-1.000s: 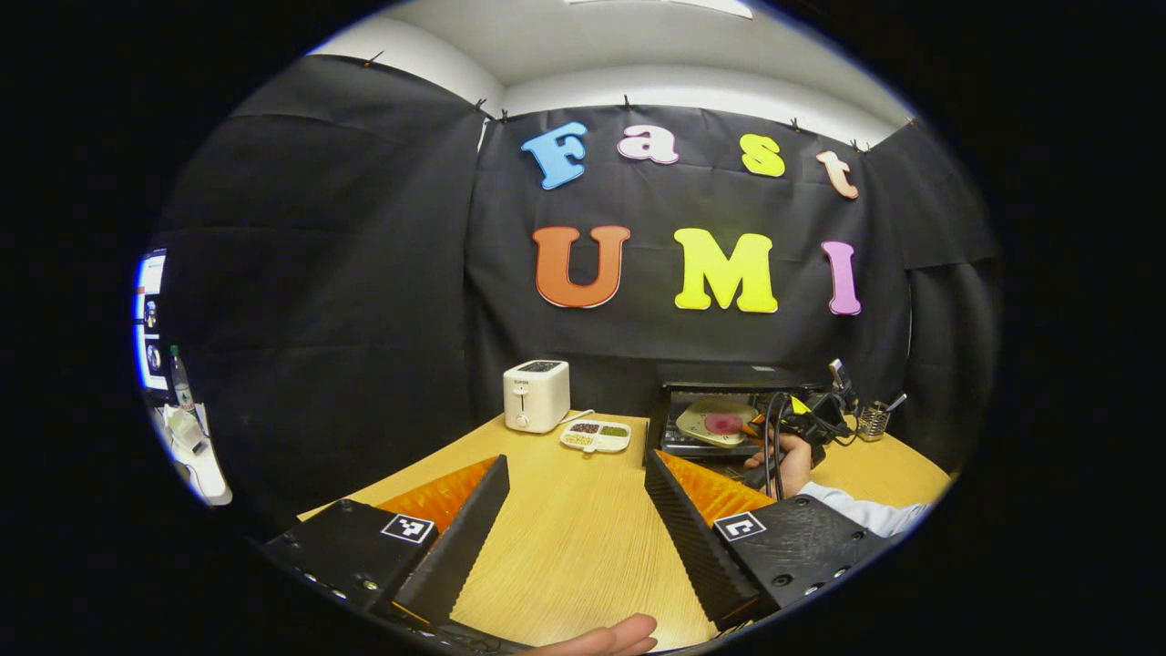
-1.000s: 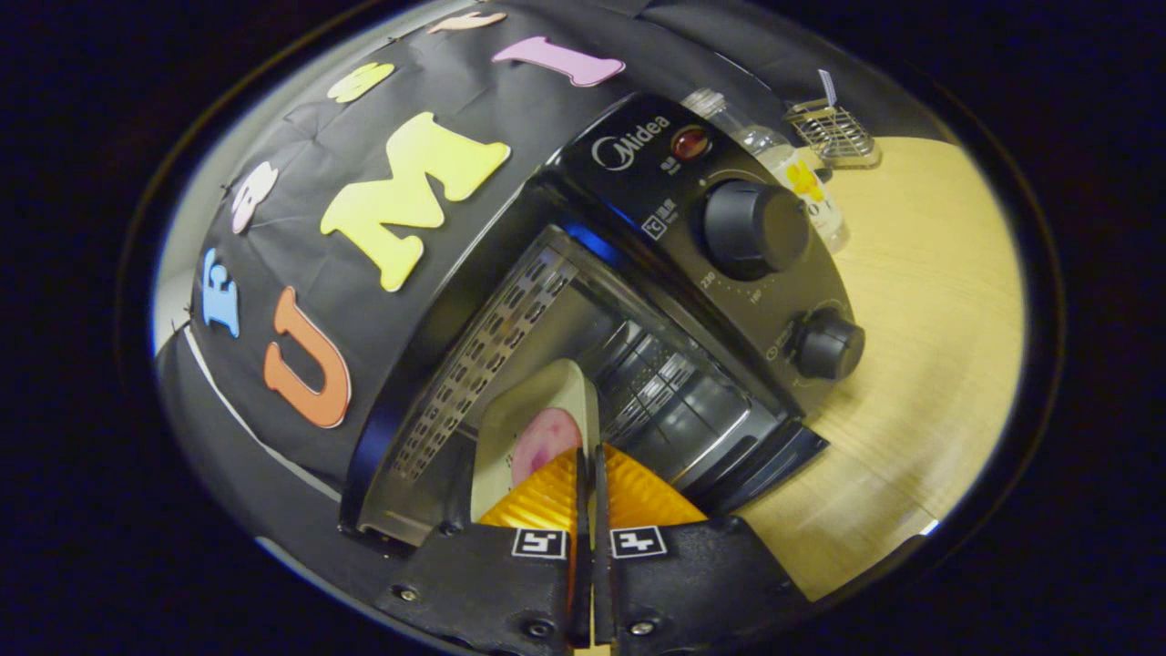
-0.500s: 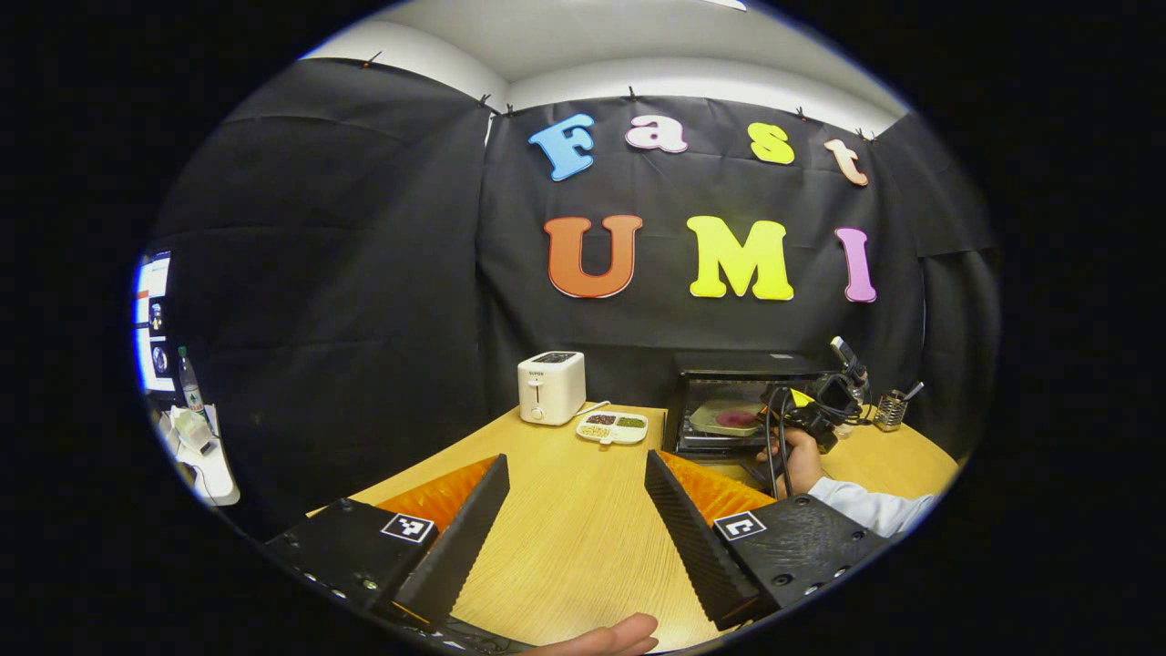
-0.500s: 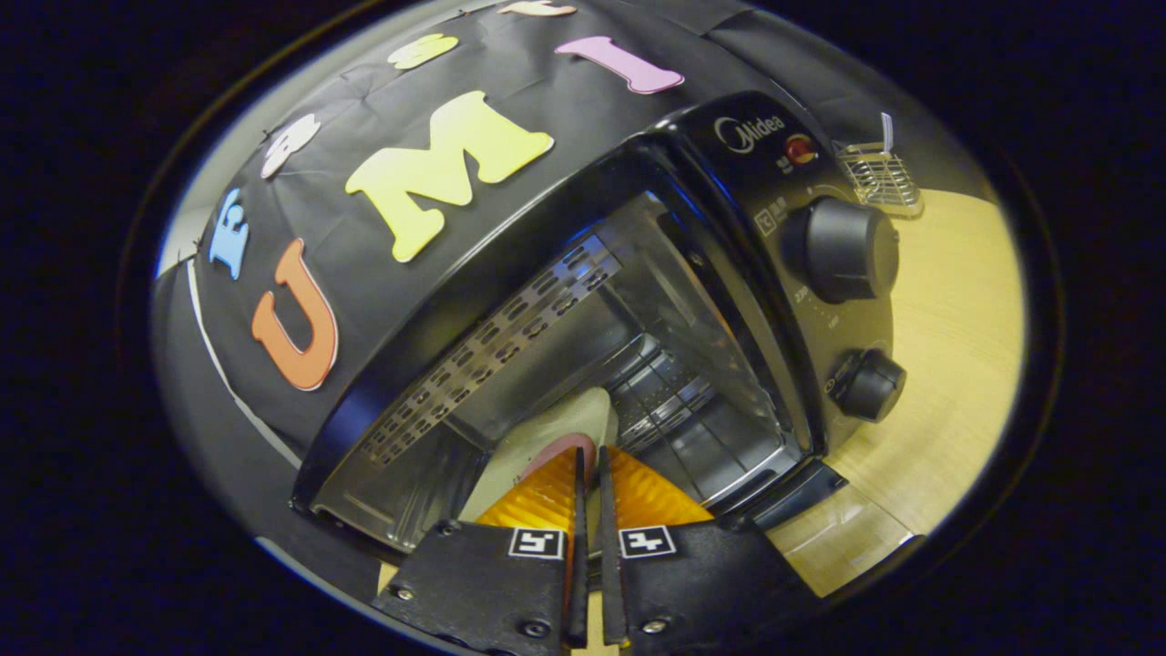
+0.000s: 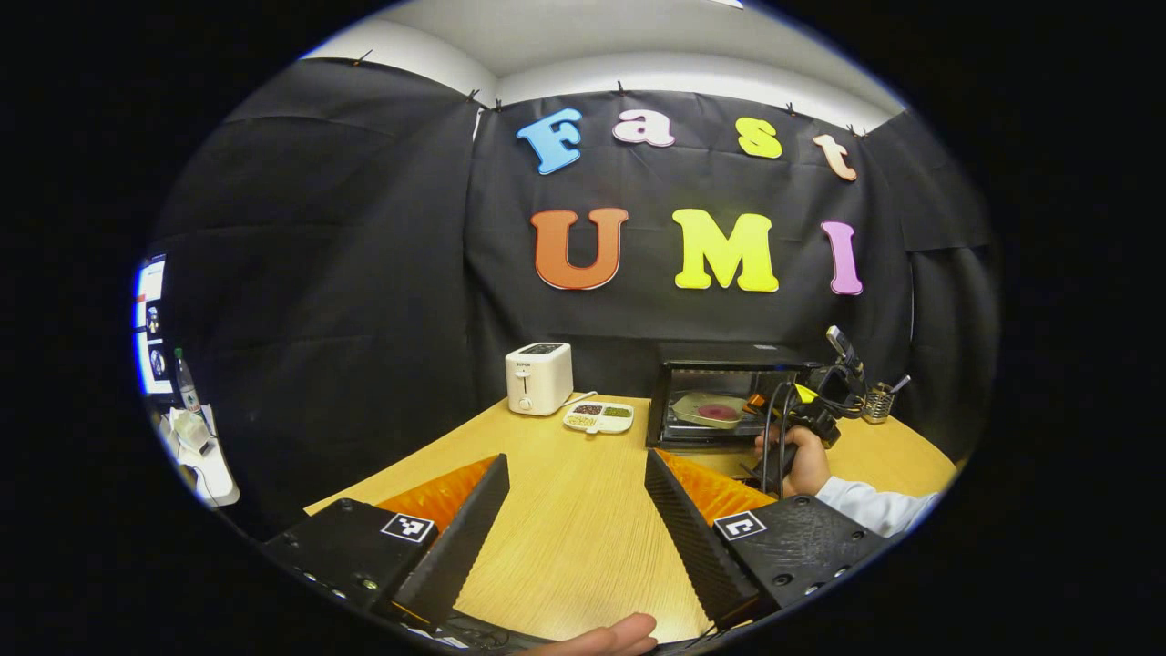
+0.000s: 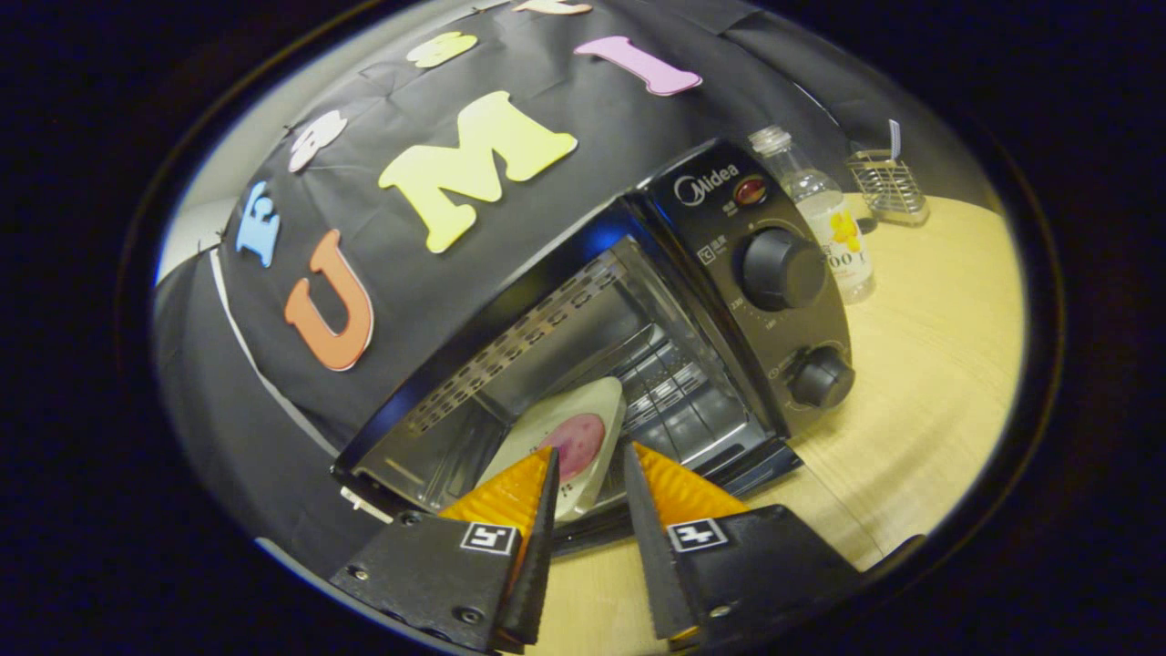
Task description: Open the electric oven with the left hand, put the food in, and close the electric oven.
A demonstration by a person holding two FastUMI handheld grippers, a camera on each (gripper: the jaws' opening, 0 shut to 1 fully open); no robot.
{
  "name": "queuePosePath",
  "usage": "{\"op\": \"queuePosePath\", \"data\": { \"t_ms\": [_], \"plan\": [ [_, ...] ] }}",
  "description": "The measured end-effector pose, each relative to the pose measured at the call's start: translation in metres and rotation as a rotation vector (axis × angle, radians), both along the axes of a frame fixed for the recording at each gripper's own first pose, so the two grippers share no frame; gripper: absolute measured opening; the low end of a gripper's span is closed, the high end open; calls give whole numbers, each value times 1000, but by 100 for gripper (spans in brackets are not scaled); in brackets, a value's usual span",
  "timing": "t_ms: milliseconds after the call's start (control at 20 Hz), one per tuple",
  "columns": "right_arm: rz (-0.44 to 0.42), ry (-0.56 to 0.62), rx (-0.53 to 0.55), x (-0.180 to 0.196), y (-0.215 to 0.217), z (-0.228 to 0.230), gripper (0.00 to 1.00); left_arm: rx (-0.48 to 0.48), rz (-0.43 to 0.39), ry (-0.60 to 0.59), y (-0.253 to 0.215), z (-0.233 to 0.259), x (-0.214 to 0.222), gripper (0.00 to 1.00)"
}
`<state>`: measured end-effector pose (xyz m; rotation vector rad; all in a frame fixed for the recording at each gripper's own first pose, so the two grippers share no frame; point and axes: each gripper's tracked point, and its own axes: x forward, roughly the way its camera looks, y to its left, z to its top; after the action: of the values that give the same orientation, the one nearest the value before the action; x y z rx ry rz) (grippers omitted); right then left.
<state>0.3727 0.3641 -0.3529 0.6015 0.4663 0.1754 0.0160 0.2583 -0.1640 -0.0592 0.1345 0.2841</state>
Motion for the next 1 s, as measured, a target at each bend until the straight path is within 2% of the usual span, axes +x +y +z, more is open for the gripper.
{"op": "queuePosePath", "data": {
  "t_ms": [50, 100, 150, 200, 250, 400, 450, 700, 750, 800, 1000],
  "plan": [
    [24, -14, -22, -9, -1, 2, 65, 2, -8, 2, -5, 2, -3, 96],
    [47, -31, -46, -19, -2, 8, 63, 6, -14, 3, -10, 4, -6, 96],
    [70, -51, -77, -28, -2, 13, 76, 9, -21, 3, -14, 6, -8, 96],
    [101, -71, -118, -39, -3, 18, 82, 9, -27, 2, -19, 7, -10, 96],
    [142, -103, -144, -52, -2, 27, 93, 7, -31, 2, -23, 10, -12, 96],
    [246, -201, -221, -92, -7, 55, 99, 15, -18, -2, -30, 17, -18, 96],
    [251, -234, -254, -103, -16, 67, 96, 15, -11, -7, -30, 20, -19, 96],
    [256, -336, -338, -157, -59, 119, 100, -18, -36, -26, -48, 33, -20, 96],
    [254, -349, -349, -167, -70, 131, 96, -24, -44, -33, -52, 36, -17, 96],
    [253, -356, -362, -177, -84, 142, 100, -32, -56, -36, -56, 38, -14, 96],
    [219, -352, -392, -211, -143, 176, 100, -43, -99, -11, -71, 32, 2, 96]
  ]
}}
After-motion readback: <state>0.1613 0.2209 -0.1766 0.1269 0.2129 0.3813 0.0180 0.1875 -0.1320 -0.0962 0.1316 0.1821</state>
